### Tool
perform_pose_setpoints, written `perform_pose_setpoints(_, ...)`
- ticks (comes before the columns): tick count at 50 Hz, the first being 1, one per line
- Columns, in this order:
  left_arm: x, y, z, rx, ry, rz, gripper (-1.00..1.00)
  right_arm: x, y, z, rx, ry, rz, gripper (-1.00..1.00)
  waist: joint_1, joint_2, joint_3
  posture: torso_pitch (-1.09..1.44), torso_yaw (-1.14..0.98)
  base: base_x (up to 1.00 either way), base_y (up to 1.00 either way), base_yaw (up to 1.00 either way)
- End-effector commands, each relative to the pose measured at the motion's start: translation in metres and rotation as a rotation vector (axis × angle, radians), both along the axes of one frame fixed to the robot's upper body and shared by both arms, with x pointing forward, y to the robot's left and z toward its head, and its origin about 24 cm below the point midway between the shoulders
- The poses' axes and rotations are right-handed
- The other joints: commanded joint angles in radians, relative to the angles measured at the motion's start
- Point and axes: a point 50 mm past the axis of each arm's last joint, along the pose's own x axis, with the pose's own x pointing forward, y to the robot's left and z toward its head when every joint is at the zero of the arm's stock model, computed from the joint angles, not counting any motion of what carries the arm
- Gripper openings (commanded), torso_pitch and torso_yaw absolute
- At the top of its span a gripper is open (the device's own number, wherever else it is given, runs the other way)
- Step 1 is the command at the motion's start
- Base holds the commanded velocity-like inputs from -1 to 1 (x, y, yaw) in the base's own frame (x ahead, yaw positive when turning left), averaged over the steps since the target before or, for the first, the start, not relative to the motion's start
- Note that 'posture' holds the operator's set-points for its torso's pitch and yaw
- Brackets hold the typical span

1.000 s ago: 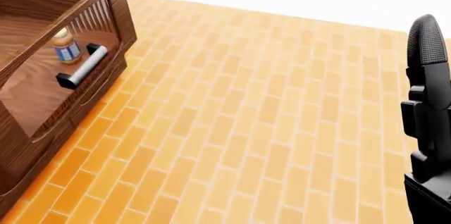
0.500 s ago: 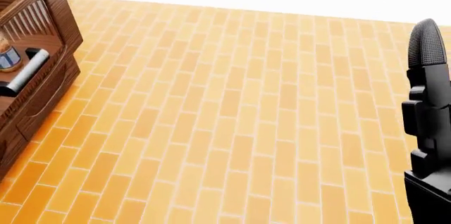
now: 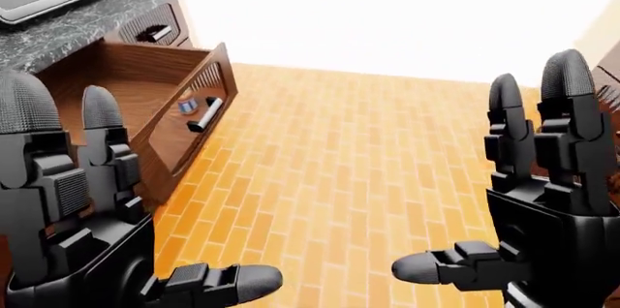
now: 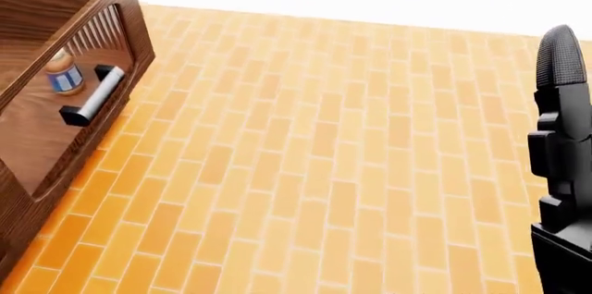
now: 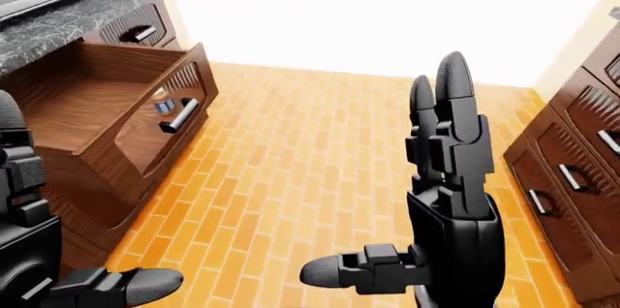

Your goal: Close the right drawer.

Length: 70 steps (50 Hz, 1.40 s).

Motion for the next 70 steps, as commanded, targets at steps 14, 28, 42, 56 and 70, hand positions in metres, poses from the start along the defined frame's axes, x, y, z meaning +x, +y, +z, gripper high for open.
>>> perform_pose_setpoints(14,-0.0070,-0.0012,0.0082,0.005,-0.065,-0.005,1.00,-0.0083,0.0013,0.0103,-0.003,-0.080,0.004,1.00,-0.017,-0.087,0.003,0.00,0.00,0.00,0.20,0.00)
perform_pose_setpoints(28,-0.0068,-0.0021,0.0081,0.005,-0.063,-0.009,1.00,-0.0069,0.0019,0.0101,-0.004,-0.074,0.007,1.00,-0.002,0.013,-0.002,0.00,0.00,0.00,0.36,0.00)
perform_pose_setpoints(42,-0.0069,-0.0022,0.0077,0.002,-0.059,-0.014,1.00,-0.0063,0.0018,0.0087,-0.007,-0.068,0.003,1.00,-0.018,-0.082,0.002,0.00,0.00,0.00,0.26,0.00)
perform_pose_setpoints(56,-0.0071,-0.0018,0.0076,-0.001,-0.059,-0.015,1.00,-0.0054,0.0020,0.0084,-0.007,-0.059,-0.001,1.00,0.001,0.015,-0.002,0.00,0.00,0.00,0.26,0.00)
perform_pose_setpoints(70,-0.0071,-0.0023,0.0074,0.004,-0.058,-0.015,1.00,-0.0036,0.0019,0.0069,-0.011,-0.051,-0.007,1.00,-0.016,-0.077,-0.007,0.00,0.00,0.00,0.25,0.00)
